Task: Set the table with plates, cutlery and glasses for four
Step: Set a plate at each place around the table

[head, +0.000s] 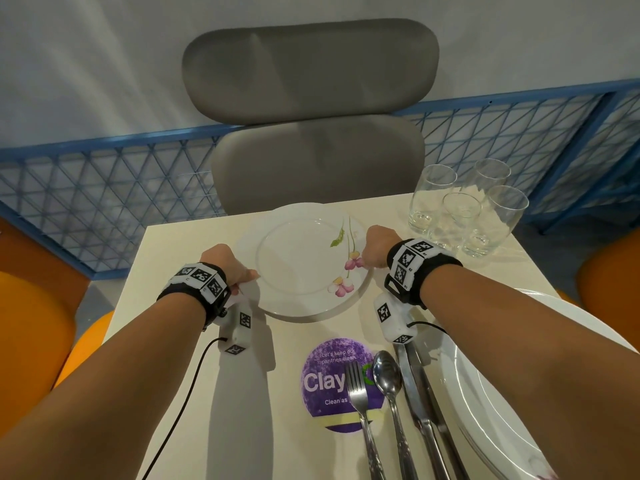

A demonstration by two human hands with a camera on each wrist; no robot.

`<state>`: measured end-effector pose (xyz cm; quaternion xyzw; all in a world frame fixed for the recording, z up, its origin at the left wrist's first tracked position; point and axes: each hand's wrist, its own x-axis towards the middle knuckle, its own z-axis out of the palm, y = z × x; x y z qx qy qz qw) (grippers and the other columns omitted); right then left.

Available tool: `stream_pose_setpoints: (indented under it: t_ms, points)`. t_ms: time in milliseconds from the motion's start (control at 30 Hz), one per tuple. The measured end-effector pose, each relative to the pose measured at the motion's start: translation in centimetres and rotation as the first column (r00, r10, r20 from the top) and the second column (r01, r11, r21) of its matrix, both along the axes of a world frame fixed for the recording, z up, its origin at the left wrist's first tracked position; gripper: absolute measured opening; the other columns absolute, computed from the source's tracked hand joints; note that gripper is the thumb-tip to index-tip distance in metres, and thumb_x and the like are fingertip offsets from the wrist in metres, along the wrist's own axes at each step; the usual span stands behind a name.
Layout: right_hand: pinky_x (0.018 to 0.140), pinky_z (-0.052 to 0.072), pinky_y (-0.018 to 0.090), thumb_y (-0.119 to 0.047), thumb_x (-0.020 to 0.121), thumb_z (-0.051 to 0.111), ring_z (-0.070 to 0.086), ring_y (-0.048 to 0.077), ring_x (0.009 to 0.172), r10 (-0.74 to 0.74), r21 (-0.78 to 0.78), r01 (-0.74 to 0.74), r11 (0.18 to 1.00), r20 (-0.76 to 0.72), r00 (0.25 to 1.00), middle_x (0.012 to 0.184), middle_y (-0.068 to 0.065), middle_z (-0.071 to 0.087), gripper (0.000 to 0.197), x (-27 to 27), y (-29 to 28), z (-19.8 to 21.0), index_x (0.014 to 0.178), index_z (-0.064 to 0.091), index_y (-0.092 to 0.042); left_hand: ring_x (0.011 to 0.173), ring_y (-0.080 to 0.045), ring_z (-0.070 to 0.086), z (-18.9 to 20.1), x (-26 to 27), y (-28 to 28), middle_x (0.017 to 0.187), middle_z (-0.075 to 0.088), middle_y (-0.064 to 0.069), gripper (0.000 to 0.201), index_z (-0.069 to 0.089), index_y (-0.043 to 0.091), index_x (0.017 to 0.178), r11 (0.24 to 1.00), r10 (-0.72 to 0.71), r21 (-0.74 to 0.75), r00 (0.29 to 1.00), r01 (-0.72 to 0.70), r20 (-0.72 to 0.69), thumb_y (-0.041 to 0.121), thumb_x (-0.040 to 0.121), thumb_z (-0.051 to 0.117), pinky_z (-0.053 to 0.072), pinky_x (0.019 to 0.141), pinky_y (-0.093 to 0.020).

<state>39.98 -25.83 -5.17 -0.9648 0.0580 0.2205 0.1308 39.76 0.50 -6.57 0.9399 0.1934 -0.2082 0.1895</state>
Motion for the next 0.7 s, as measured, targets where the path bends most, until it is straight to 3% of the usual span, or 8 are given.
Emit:
stream_pose_setpoints:
  t_ms: [100, 167, 200, 267, 367, 467, 600, 700]
  points:
    - [0.073, 0.045, 0.027, -0.033, 0.086, 0.069, 0.055, 0.023, 0.085, 0.022, 0.019, -0.023, 1.0, 0.053, 0.998, 0.086, 0.007, 0.057, 0.043, -1.2, -0.6, 0.9, 0.109, 0.058, 0.002, 0.087, -0.029, 0.069, 0.9, -0.6, -0.4, 0.097, 0.071, -0.015, 0.045, 0.061, 0.0, 0.096, 0.996, -0.055, 0.065, 0.998, 0.053, 0.035, 0.042, 0.082, 0.071, 0.057, 0.076, -0.034]
    - [0.081, 0.047, 0.028, -0.029, 0.087, 0.067, 0.058, 0.026, 0.101, 0.03, 0.051, -0.035, 0.998, 0.088, 0.996, 0.106, 0.009, 0.061, 0.045, -2.5, -1.4, 1.7, 0.12, 0.056, 0.0, 0.1, -0.031, 0.063, 2.0, -1.4, -1.2, 0.115, 0.064, -0.015, 0.056, 0.057, -0.002, 0.117, 0.991, -0.104, 0.089, 0.991, 0.097, 0.078, 0.043, 0.084, 0.067, 0.054, 0.086, -0.036]
    - [0.087, 0.048, 0.029, -0.025, 0.087, 0.067, 0.057, 0.026, 0.109, 0.035, 0.073, -0.042, 0.996, 0.103, 0.994, 0.117, 0.009, 0.06, 0.046, -3.2, -2.0, 2.0, 0.125, 0.055, -0.002, 0.106, -0.03, 0.061, 2.6, -1.9, -1.9, 0.121, 0.062, -0.014, 0.057, 0.056, -0.001, 0.121, 0.987, -0.138, 0.098, 0.985, 0.128, 0.1, 0.043, 0.086, 0.065, 0.052, 0.089, -0.036]
    - [0.091, 0.047, 0.028, -0.017, 0.087, 0.066, 0.057, 0.025, 0.112, 0.043, 0.12, -0.058, 0.991, 0.119, 0.992, 0.123, 0.009, 0.061, 0.043, -5.0, -3.5, 3.0, 0.127, 0.057, -0.005, 0.116, -0.029, 0.056, 3.8, -3.4, -4.1, 0.128, 0.058, -0.012, 0.054, 0.056, 0.002, 0.125, 0.974, -0.219, 0.089, 0.966, 0.208, 0.138, 0.041, 0.088, 0.063, 0.045, 0.095, -0.034]
    - [0.09, 0.045, 0.025, -0.014, 0.085, 0.067, 0.058, 0.021, 0.111, 0.018, 0.15, -0.038, 0.988, 0.134, 0.991, 0.12, 0.006, 0.064, 0.039, -8.0, -6.6, 4.7, 0.123, 0.062, -0.008, 0.107, -0.028, 0.061, 4.9, -6.2, -8.4, 0.122, 0.062, -0.01, 0.047, 0.06, 0.005, 0.119, 0.953, -0.291, -0.03, 0.937, 0.302, 0.195, 0.037, 0.085, 0.068, 0.047, 0.091, -0.032]
    - [0.091, 0.047, 0.028, -0.013, 0.085, 0.066, 0.059, 0.023, 0.109, -0.054, 0.053, 0.047, 0.997, 0.131, 0.99, 0.117, 0.005, 0.064, 0.034, -10.7, -10.8, 5.5, 0.118, 0.065, -0.006, 0.104, -0.025, 0.063, 5.2, -9.1, -12.9, 0.115, 0.063, -0.005, 0.042, 0.063, 0.008, 0.112, 0.913, -0.365, -0.105, 0.904, 0.395, 0.224, 0.038, 0.083, 0.07, 0.046, 0.084, -0.027]
    - [0.073, 0.047, 0.031, -0.017, 0.086, 0.058, 0.06, 0.029, 0.097, -0.229, -0.118, 0.24, 0.964, 0.094, 0.969, 0.111, 0.014, 0.062, 0.03, -14.6, -17.0, 6.1, 0.111, 0.06, -0.001, 0.116, -0.023, 0.058, 4.9, -12.8, -18.9, 0.13, 0.058, -0.005, 0.046, 0.062, 0.008, 0.119, 0.863, -0.453, -0.143, 0.867, 0.484, 0.207, 0.038, 0.084, 0.066, 0.044, 0.094, -0.027]
    - [0.082, 0.051, 0.036, -0.02, 0.087, 0.056, 0.06, 0.034, 0.103, -0.358, -0.23, 0.358, 0.905, 0.043, 0.933, 0.114, 0.018, 0.063, 0.028, -18.4, -21.0, 5.7, 0.11, 0.059, -0.003, 0.11, -0.024, 0.059, 4.6, -15.2, -22.8, 0.114, 0.062, -0.007, 0.038, 0.061, 0.008, 0.113, 0.839, -0.505, -0.135, 0.847, 0.527, 0.167, 0.034, 0.086, 0.064, 0.045, 0.087, -0.028]
